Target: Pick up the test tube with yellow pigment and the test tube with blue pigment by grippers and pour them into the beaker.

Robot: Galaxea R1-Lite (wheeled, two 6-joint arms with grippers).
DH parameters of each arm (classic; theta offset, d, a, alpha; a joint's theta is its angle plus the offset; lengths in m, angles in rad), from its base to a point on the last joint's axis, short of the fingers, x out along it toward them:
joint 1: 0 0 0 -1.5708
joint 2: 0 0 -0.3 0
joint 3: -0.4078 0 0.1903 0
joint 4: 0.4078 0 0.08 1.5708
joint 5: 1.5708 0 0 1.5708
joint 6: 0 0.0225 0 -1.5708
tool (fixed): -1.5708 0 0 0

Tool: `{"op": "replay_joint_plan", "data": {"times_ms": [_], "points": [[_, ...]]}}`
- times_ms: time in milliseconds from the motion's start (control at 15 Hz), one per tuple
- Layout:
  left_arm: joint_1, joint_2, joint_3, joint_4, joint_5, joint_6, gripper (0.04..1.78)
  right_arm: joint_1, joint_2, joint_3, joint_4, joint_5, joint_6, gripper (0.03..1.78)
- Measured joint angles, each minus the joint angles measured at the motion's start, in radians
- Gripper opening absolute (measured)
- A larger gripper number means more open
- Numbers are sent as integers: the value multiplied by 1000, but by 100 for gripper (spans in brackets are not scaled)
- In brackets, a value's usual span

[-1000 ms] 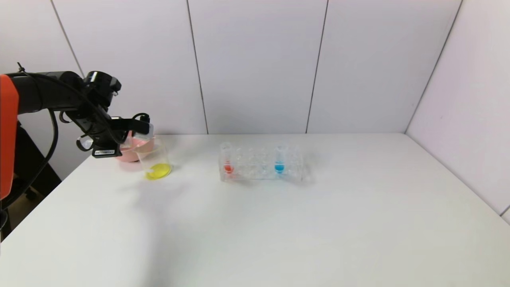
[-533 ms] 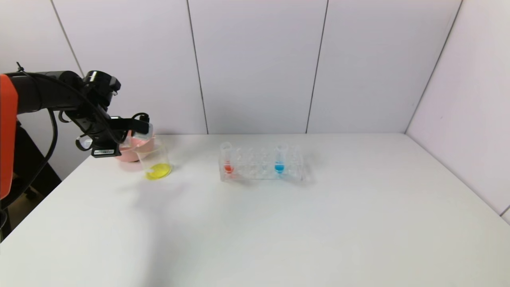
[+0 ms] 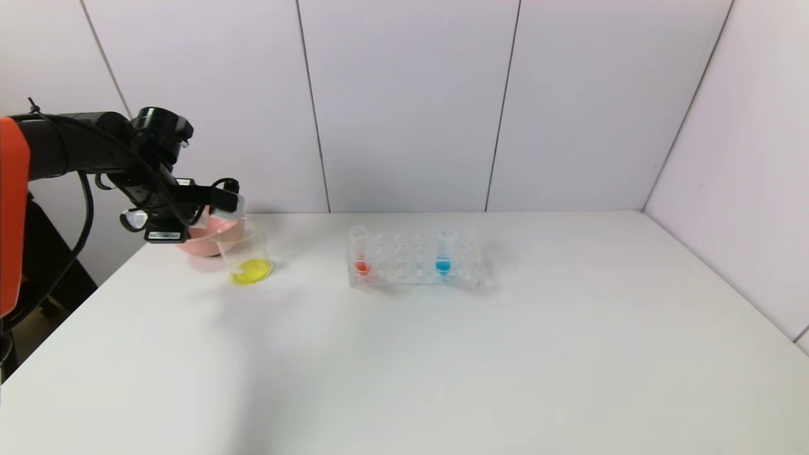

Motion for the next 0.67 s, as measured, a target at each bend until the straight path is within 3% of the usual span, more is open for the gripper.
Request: {"op": "replay_joint_plan", "data": {"times_ms": [400,667], "points": [[1,-6,2,-3,-51,-47,54,0,0,0,0,0,0,171],[7,-22,6,6,-240,-296,54,0,0,0,0,0,0,171]]}}
